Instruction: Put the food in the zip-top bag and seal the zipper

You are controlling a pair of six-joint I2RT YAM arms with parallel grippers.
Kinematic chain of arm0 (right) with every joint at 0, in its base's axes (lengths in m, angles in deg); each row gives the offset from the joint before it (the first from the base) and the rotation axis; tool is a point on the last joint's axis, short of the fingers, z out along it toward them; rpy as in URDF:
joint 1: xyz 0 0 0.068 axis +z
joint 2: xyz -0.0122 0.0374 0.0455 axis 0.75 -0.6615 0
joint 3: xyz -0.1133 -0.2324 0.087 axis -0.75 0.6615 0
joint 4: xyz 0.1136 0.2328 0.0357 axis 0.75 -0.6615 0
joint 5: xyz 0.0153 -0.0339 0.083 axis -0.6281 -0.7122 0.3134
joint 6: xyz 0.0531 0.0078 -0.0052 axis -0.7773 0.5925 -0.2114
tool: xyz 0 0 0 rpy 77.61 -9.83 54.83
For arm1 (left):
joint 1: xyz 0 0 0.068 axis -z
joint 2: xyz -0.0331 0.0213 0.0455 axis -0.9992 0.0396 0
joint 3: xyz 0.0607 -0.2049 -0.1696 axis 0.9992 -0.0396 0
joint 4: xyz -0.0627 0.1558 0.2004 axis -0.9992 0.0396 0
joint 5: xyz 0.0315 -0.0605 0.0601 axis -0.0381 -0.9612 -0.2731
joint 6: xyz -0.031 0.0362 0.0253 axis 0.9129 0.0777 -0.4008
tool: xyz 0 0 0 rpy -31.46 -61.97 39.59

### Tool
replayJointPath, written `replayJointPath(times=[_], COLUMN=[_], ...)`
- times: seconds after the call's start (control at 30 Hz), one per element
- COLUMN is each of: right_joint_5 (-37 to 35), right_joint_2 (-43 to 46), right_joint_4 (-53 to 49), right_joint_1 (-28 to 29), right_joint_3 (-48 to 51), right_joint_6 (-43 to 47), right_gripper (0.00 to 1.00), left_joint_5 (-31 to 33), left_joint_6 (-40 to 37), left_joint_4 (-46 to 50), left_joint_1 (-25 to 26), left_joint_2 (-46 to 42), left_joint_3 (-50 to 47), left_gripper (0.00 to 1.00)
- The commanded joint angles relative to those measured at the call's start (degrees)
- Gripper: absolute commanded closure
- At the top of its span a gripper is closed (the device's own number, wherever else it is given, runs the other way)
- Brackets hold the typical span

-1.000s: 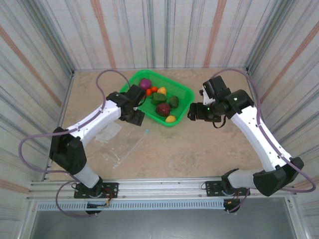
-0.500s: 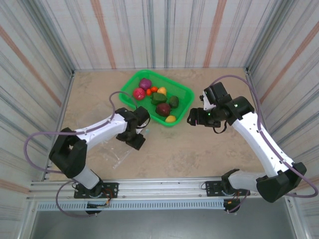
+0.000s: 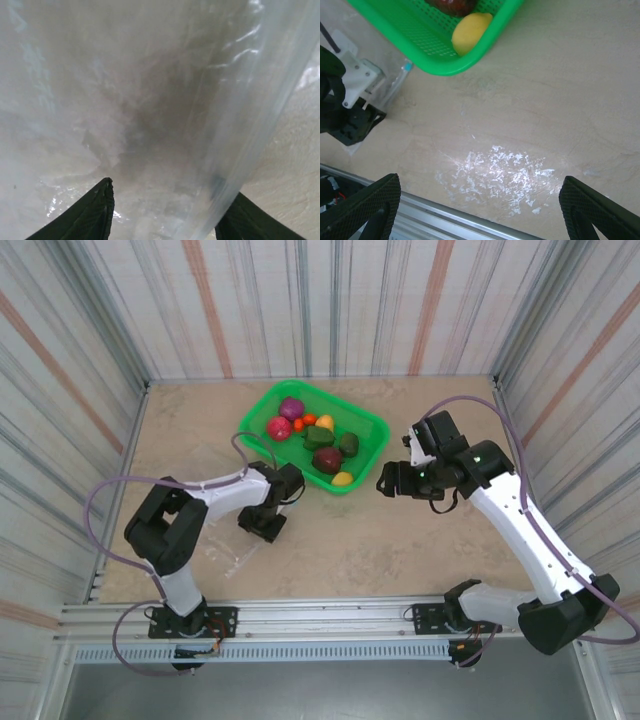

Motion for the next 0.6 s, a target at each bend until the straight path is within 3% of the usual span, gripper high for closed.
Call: replayJointPath(times=[0.0,0.23,0.37,0.43,0.57], right_joint_5=[-0.78,-1.48,-1.80,1.45,1.38], right_joint_2=[1.05,0.64,0.19,-0.40,-2.35], right_joint_4=[-0.14,0.26,0.35,1.30,2.53], right_joint_1=[0.58,2.04,2.77,3.43,7.51], right_joint_3=[0.89,-0.14,-0.80,-1.39,-3.89], right_joint_6=[0.10,-0.19,-0.26,0.39,0.42], right_gripper=[0.15,0.17,0.17,0.17,0.17], left_joint_5=[-1.52,-3.38,-7.59,-11.28,-17.31], left_joint_6=[-1.24,-3.12,-2.27,-0.95,3.77], left_joint_4=[-2.54,-2.01,-0.30,0.62,2.54], left_joint_1=[-2.26,-4.71,-5.69,-6.78,-8.85], left_joint_2=[2.37,2.97,0.44,-1.24,-6.42], left_joint_3=[0.60,2.46,4.86,6.05,7.66], left_gripper=[0.61,0.98,1.00,1.00,1.00])
